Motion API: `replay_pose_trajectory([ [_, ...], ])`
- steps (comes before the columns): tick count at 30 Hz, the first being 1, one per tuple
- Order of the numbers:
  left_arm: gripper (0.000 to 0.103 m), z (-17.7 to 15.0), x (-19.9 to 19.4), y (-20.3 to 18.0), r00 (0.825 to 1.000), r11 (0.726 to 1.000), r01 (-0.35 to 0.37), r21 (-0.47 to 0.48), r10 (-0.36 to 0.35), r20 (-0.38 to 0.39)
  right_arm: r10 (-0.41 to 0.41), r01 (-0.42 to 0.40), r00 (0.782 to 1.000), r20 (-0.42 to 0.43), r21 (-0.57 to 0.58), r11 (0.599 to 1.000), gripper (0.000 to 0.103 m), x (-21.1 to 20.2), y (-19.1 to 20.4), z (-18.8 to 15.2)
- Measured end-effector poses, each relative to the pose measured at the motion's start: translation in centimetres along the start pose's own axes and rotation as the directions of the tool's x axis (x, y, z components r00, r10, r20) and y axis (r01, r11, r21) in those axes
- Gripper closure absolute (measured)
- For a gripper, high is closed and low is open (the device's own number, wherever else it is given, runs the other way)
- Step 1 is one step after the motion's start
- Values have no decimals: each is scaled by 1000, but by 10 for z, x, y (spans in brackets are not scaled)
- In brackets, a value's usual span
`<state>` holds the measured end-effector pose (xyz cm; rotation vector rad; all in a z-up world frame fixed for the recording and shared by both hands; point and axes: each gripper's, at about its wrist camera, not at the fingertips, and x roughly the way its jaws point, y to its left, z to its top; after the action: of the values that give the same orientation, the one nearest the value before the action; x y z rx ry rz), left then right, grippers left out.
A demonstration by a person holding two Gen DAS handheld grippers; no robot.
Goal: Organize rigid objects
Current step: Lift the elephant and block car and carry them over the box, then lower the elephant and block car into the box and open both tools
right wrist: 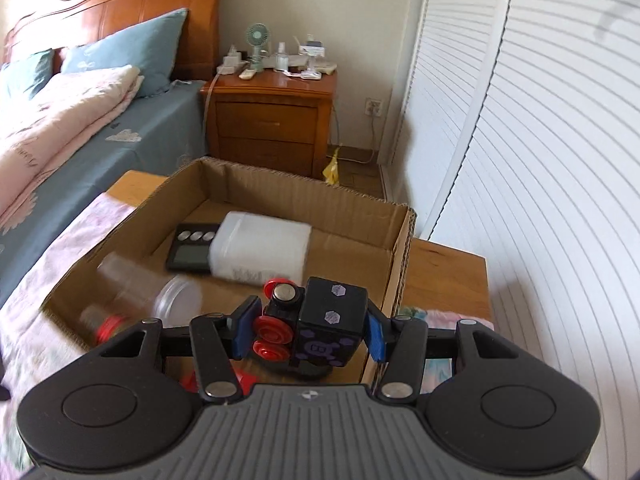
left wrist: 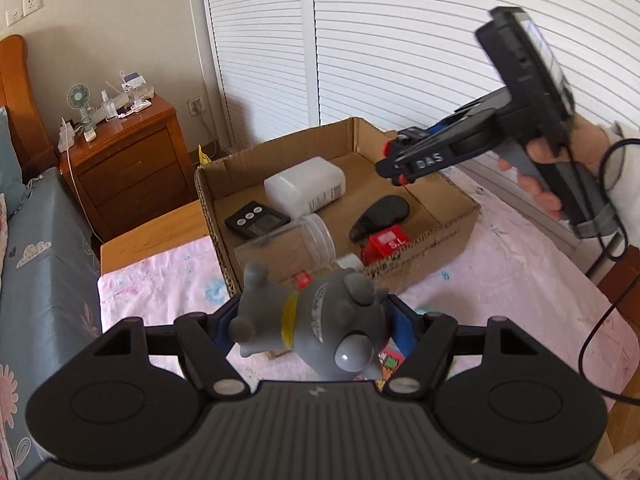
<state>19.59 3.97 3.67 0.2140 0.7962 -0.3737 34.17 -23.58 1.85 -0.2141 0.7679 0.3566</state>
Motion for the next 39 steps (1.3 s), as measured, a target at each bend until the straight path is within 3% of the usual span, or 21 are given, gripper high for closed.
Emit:
replay_pose_trajectory([
  [4, 31, 12, 9, 0, 1000, 1000, 8, -6, -8, -15, 13, -12, 1000, -16, 22, 1000, 40, 19, -6, 9],
  [6, 31, 17, 13, -1, 1000, 1000, 12, 0, -12, -15, -12, 12, 1000, -13, 19, 1000, 21, 20, -6, 11],
  [10, 31, 33, 22, -6, 1000, 999, 19, 27, -19, -14, -20, 20, 1000, -11, 27, 999, 19, 15, -12, 11],
  [12, 31, 43, 27, -7, 1000, 999, 19, 31, -19, -8, -40, 40, 999, -6, 29, 999, 10, 12, -15, 13],
  [18, 31, 73, 50, -13, 1000, 998, 25, 51, -25, -7, -31, 30, 999, 13, 43, 999, 2, -10, -29, 5],
  [25, 31, 98, 97, -23, 998, 999, 26, 41, -24, -54, -55, 54, 998, 12, 72, 996, 1, -31, -46, -17],
  [30, 30, 102, 123, -23, 997, 999, 42, -21, -44, -68, -89, 88, 996, 12, 60, 994, 0, -42, -53, -29],
  [34, 7, 104, 122, -17, 999, 994, 44, -101, -46, -18, -92, 92, 996, 11, 66, 994, 0, -47, -55, -35],
  [39, 7, 104, 101, -9, 999, 993, 33, -116, -33, 0, -80, 79, 997, 14, 54, 995, 0, -55, -45, -39],
])
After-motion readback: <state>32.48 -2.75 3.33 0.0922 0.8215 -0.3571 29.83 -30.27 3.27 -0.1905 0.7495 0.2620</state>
